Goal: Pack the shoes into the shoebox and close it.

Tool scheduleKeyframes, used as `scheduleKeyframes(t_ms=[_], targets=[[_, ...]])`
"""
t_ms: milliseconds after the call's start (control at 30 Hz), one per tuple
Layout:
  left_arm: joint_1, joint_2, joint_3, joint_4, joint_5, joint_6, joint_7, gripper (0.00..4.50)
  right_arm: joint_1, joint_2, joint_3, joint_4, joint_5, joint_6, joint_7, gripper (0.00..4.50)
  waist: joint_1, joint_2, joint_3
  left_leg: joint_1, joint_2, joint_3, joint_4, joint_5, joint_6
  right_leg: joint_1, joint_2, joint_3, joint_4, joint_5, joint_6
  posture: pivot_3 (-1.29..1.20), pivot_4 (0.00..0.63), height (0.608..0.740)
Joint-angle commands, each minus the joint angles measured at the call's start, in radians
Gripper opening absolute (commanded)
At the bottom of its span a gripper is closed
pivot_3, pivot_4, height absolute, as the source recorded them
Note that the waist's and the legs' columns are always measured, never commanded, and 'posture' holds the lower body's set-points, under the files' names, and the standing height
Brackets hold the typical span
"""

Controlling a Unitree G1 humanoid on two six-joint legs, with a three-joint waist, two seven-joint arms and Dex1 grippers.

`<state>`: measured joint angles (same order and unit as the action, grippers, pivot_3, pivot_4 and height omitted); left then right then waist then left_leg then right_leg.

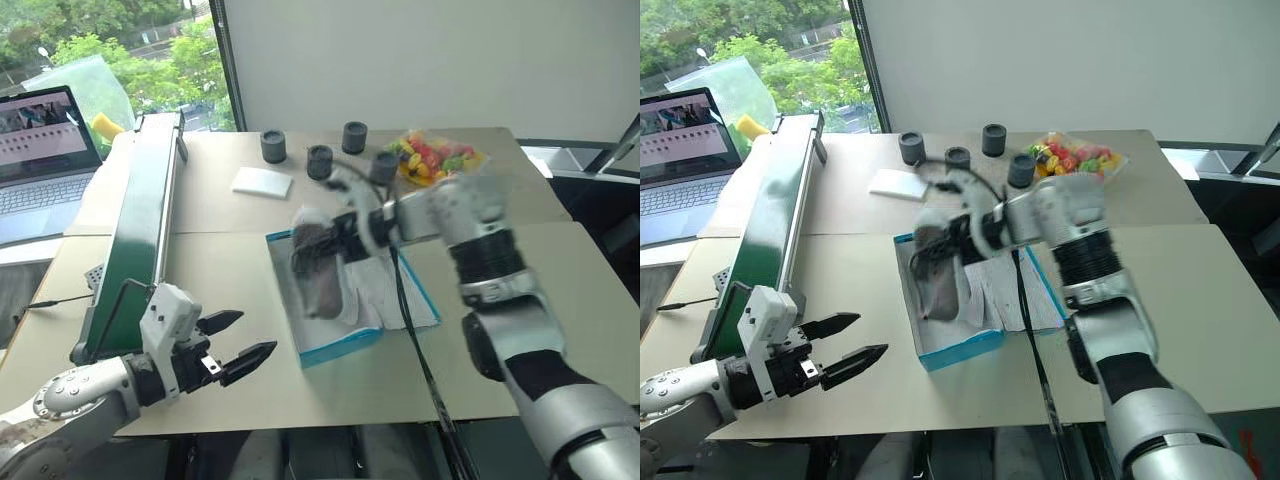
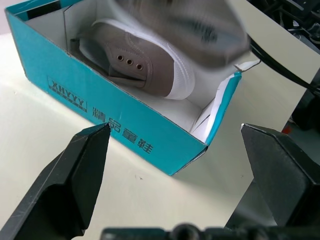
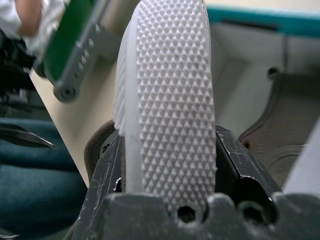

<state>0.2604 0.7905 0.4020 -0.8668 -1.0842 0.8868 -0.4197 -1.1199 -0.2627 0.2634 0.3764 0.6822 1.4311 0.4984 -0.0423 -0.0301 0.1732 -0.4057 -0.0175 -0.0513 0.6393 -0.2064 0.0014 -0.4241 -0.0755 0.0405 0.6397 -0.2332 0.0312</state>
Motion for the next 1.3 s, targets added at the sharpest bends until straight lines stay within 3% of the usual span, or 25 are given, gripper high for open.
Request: scheduleKeyframes(t_ms=[33, 233, 400, 567, 667, 700, 1033, 1133, 1200, 1267, 1300], targets=[[-0.003, -0.008, -0.010, -0.032, -0.007, -0.035, 0.011, 4.44, 0.009, 0.001, 0.063, 0.024, -0.082, -0.083, 0.051, 1.82, 0.006, 0.000, 0.000, -0.001, 0.000, -0.001, 0.000, 0.000, 0.000, -0.001, -0.001, -0.001, 0.000, 0.000, 0.000, 0.00, 0.150, 0.740], [0.008, -0.035, -0.060, -0.058, 0.015, -0.053, 0.054, 4.44, 0.016, 0.051, 0.257, 0.158, -0.291, -0.306, 0.141, 1.82, -0.004, 0.000, 0.000, 0.000, 0.000, 0.000, 0.000, 0.000, -0.001, -0.001, -0.001, 0.000, 0.000, 0.000, 0.001, 0.00, 0.150, 0.740], [0.003, -0.047, -0.075, -0.063, 0.021, -0.066, 0.089, 4.44, -0.007, 0.093, 0.267, 0.245, -0.367, -0.364, 0.193, 1.82, -0.004, 0.000, 0.000, 0.003, 0.000, 0.000, 0.000, 0.000, -0.001, 0.001, -0.001, 0.001, 0.001, 0.001, 0.001, 0.00, 0.150, 0.740], [-0.004, -0.050, -0.097, -0.064, 0.025, -0.069, 0.106, 4.50, -0.024, 0.122, 0.206, 0.253, -0.383, -0.328, 0.207, 3.21, -0.003, 0.000, 0.000, 0.005, 0.000, 0.000, 0.000, 0.000, -0.001, 0.003, 0.000, 0.001, 0.001, 0.001, 0.000, 0.00, 0.150, 0.740], [-0.013, -0.047, -0.104, -0.057, 0.024, -0.071, 0.109, 4.50, -0.052, 0.126, 0.163, 0.253, -0.388, -0.302, 0.207, 4.31, -0.002, 0.000, 0.000, 0.004, 0.000, 0.000, 0.000, 0.000, -0.001, 0.002, 0.000, 0.001, 0.002, 0.001, 0.000, 0.00, 0.150, 0.740], [-0.018, -0.046, -0.107, -0.054, 0.025, -0.071, 0.108, 4.50, -0.069, 0.123, 0.133, 0.250, -0.381, -0.288, 0.203, 4.43, -0.002, 0.000, 0.000, 0.004, 0.000, 0.000, 0.000, 0.000, -0.001, 0.001, 0.000, 0.001, 0.002, 0.001, 0.000, 0.00, 0.150, 0.740], [-0.057, -0.029, -0.120, -0.020, 0.037, -0.069, 0.077, 4.50, -0.169, 0.013, -0.096, 0.100, -0.329, -0.139, 0.199, 4.43, -0.001, 0.000, 0.000, 0.001, 0.000, -0.001, 0.000, -0.001, -0.001, 0.000, 0.000, 0.000, 0.000, 0.001, 0.000, 0.00, 0.150, 0.740], [-0.088, -0.025, -0.130, 0.001, 0.040, -0.065, 0.072, 4.50, -0.112, -0.088, -0.239, -0.097, -0.189, -0.030, 0.277, 4.43, 0.003, 0.000, 0.000, 0.000, -0.001, 0.000, 0.000, -0.001, -0.001, -0.001, 0.000, 0.000, 0.001, 0.001, 0.000, 0.00, 0.150, 0.740], [-0.098, -0.022, -0.130, 0.012, 0.042, -0.064, 0.066, 4.50, -0.065, -0.134, -0.300, -0.203, -0.102, 0.027, 0.326, 3.91, 0.011, 0.000, 0.000, -0.001, -0.001, -0.002, 0.000, -0.001, -0.001, -0.001, -0.001, -0.002, 0.000, 0.000, 0.001, 0.00, 0.150, 0.740], [-0.112, -0.020, -0.134, 0.025, 0.045, -0.063, 0.057, 4.50, 0.028, -0.236, -0.312, -0.330, -0.039, 0.037, 0.391, 3.34, 0.014, 0.000, 0.000, -0.001, -0.001, -0.001, 0.000, -0.001, -0.001, 0.000, -0.001, -0.001, -0.001, 0.000, 0.001, 0.00, 0.150, 0.740], [-0.126, -0.018, -0.142, 0.034, 0.046, -0.060, 0.051, 4.50, 0.120, -0.337, -0.317, -0.438, 0.019, 0.012, 0.487, 3.00, 0.014, 0.000, 0.000, -0.001, -0.001, -0.002, 0.000, -0.001, -0.001, 0.001, -0.001, -0.002, -0.002, 0.000, 0.001, 0.00, 0.150, 0.740]])
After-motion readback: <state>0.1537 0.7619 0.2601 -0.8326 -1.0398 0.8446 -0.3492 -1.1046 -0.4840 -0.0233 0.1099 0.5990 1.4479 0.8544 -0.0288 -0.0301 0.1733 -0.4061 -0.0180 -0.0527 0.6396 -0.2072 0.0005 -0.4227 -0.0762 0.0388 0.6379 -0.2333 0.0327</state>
